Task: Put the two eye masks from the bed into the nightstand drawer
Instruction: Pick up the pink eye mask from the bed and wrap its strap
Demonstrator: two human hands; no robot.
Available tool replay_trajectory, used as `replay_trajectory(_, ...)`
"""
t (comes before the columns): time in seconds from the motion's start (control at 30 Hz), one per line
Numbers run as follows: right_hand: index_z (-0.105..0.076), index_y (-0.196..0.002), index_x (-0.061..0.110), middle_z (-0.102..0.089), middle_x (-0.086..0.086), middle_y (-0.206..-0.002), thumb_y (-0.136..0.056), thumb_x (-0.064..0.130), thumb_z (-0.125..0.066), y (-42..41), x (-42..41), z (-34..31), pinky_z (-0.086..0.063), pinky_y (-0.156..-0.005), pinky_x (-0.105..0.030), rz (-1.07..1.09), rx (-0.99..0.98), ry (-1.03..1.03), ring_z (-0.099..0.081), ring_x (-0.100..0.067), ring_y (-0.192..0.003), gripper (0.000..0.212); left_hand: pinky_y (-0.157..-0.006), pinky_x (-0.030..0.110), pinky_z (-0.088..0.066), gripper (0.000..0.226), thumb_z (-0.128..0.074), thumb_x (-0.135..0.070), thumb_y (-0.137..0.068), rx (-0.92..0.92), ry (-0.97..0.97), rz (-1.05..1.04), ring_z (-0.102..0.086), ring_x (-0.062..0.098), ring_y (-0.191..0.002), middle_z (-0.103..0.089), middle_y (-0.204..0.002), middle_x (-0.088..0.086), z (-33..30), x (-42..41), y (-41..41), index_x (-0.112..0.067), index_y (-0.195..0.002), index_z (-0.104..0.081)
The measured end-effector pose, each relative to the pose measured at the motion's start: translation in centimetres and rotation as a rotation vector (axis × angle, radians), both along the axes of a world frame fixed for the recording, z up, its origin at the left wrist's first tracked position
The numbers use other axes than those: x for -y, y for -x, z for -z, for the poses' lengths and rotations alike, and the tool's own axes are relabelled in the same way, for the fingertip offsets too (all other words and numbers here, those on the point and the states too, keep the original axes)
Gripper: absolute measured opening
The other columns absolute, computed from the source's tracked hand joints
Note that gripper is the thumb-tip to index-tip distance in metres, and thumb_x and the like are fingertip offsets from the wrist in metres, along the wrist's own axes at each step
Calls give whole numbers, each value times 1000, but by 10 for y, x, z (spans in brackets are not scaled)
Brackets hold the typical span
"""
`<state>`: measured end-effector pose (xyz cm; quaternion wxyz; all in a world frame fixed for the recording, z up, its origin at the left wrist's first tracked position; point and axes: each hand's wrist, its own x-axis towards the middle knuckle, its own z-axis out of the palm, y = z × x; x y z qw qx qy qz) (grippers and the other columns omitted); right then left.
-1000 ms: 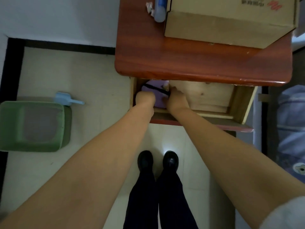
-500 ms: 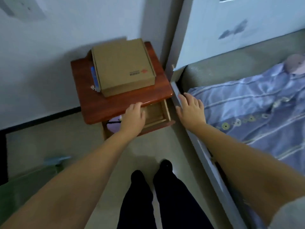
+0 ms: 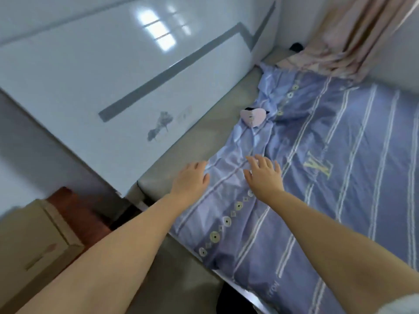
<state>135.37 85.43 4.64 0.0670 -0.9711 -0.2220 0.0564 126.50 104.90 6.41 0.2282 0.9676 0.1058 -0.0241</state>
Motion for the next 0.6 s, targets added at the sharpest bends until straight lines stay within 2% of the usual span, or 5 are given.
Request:
replay_trajectory(0.23, -32, -136, 21, -33, -6, -148, -98, 36, -29, -150, 47, 87, -17, -114, -54, 52, -146, 37, -27, -27, -137, 41, -94, 42, -41, 39, -42, -25, -94, -143, -76, 165, -50, 35, -115, -50, -130, 18, 72, 63, -187, -7, -129, -45)
replay_trajectory(0.33, -27, -141, 23, -30, -4, -150, -98, 37, -27, -193, 52, 147, -11, -114, -55, 61, -221, 55, -22, -24, -140, 45, -95, 44, -40, 41, -40, -27, -95, -172, -100, 193, -45, 35, -121, -46, -134, 17, 105, 81, -257, -7, -130, -42)
replay_trajectory(0.43, -31, -140, 24, -31, -3, -150, -98, 38, -28, -215, 55, 208, -5, -115, -57, 129, -285, -12, -20, -22, -141, 44, -93, 47, -40, 41, -39, -25, -95, -162, -113, 196, -41, 35, -123, -43, -137, 18, 138, 94, -321, -7, -132, -38)
replay_trajectory(0.5, -38, -138, 23, -37, -4, -148, -97, 37, -30, -213, 62, 246, -1, -116, -57, 129, -231, -57, -25, -23, -141, 44, -93, 48, -40, 45, -41, -23, -95, -112, -125, 180, -38, 35, -126, -39, -140, 17, 159, 99, -357, -7, -136, -33)
replay_trajectory(0.6, -51, -132, 20, -53, -8, -138, -92, 35, -33, -204, 74, 280, -9, -116, -56, 103, -46, -166, -44, -27, -131, 46, -105, 48, -31, 60, -45, -21, -93, -32, -168, 123, -19, 33, -141, -18, -155, 15, 184, 100, -402, -5, -144, -17)
